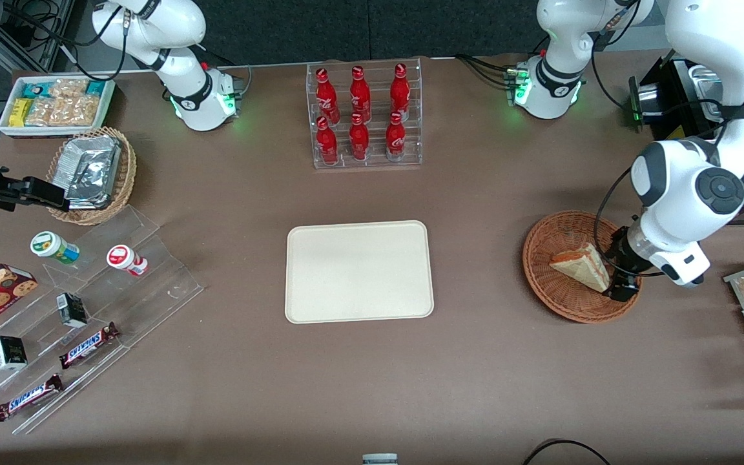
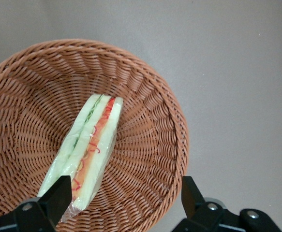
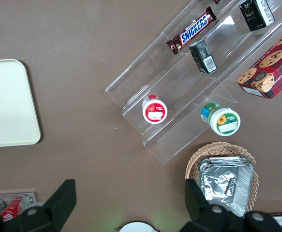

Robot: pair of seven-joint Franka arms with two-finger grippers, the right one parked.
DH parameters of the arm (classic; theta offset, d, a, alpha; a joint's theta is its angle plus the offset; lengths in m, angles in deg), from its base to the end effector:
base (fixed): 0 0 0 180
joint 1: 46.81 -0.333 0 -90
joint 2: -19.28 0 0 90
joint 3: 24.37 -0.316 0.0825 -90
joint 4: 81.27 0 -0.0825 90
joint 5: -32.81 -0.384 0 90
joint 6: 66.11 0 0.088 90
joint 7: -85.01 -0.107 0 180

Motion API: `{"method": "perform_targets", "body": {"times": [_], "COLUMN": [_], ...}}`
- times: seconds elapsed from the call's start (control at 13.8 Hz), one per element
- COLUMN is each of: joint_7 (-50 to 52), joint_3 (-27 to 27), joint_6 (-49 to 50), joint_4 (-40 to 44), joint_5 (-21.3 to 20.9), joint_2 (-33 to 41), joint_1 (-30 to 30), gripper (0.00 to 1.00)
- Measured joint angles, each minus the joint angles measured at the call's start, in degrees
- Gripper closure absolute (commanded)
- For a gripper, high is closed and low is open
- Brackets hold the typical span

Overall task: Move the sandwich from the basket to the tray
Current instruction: 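Move the left gripper down over the wrapped sandwich in the wicker basket, then lower the open left gripper around the sandwich and close it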

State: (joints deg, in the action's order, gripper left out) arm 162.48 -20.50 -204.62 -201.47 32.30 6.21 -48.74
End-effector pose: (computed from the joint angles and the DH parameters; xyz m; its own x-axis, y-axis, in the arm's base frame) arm 0.5851 -0.0189 0.3208 0.2532 0.9674 0.0114 0.9631 -0.2531 0.0916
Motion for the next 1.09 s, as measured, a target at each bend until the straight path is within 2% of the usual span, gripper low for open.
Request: {"method": "perform_targets", "body": {"times": [0.65,1.09], "joint_7": [-9.27,-9.75], "joint_3": [-0.04,-0.35], "joint_6": [2.47,3.29], "joint_4": [-4.39,-4.21], "joint_5": [-0.36,-0.37], "joint_2": [1.87,2.96], "joint_1": [1.53,1.38], "gripper": [0.0,0.0]}}
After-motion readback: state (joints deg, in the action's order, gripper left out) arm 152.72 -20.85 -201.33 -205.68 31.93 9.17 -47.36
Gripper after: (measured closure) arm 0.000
